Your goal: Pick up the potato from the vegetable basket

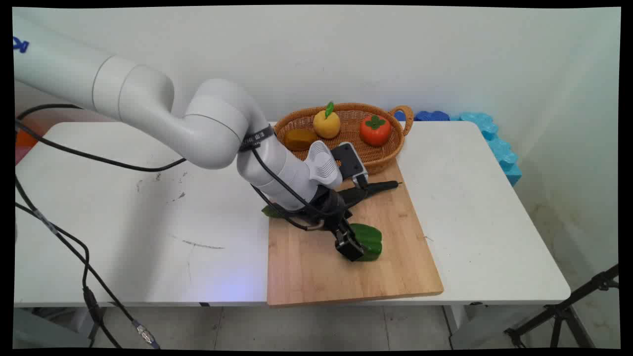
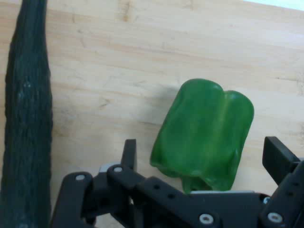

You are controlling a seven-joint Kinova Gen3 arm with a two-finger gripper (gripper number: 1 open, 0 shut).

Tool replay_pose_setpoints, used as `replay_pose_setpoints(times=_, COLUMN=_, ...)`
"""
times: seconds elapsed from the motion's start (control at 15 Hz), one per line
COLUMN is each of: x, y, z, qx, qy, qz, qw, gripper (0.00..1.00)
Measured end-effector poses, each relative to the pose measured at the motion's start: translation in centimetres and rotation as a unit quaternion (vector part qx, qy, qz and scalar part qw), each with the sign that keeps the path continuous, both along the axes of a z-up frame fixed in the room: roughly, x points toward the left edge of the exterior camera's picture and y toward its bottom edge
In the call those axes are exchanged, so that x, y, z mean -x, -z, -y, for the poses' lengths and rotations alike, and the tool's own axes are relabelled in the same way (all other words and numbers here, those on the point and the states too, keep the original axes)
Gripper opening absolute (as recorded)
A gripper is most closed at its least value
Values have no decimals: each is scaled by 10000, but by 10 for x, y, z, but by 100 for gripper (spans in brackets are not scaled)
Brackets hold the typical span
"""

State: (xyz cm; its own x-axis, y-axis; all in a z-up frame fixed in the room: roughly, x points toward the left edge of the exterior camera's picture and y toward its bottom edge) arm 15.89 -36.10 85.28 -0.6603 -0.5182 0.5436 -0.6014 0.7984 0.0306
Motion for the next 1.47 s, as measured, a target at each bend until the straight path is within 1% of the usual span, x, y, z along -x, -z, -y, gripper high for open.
replay_pose_setpoints(times=0.27, x=0, y=-19, z=6, qx=103, qy=20, qz=-62, qw=9999, gripper=100)
replay_pose_setpoints(times=0.4, x=-3, y=-34, z=11, qx=161, qy=40, qz=-86, qw=9998, gripper=100)
replay_pose_setpoints(times=0.6, x=-14, y=-65, z=22, qx=275, qy=64, qz=-91, qw=9996, gripper=100)
replay_pose_setpoints(times=0.8, x=-41, y=-101, z=42, qx=393, qy=44, qz=117, qw=9992, gripper=100)
replay_pose_setpoints(times=0.93, x=-56, y=-115, z=54, qx=448, qy=16, qz=253, qw=9987, gripper=100)
replay_pose_setpoints(times=1.07, x=-71, y=-126, z=67, qx=493, qy=-7, qz=410, qw=9979, gripper=100)
replay_pose_setpoints(times=1.2, x=-93, y=-136, z=85, qx=540, qy=-44, qz=641, qw=9965, gripper=100)
replay_pose_setpoints(times=1.47, x=-123, y=-141, z=115, qx=559, qy=-119, qz=981, qw=9935, gripper=100)
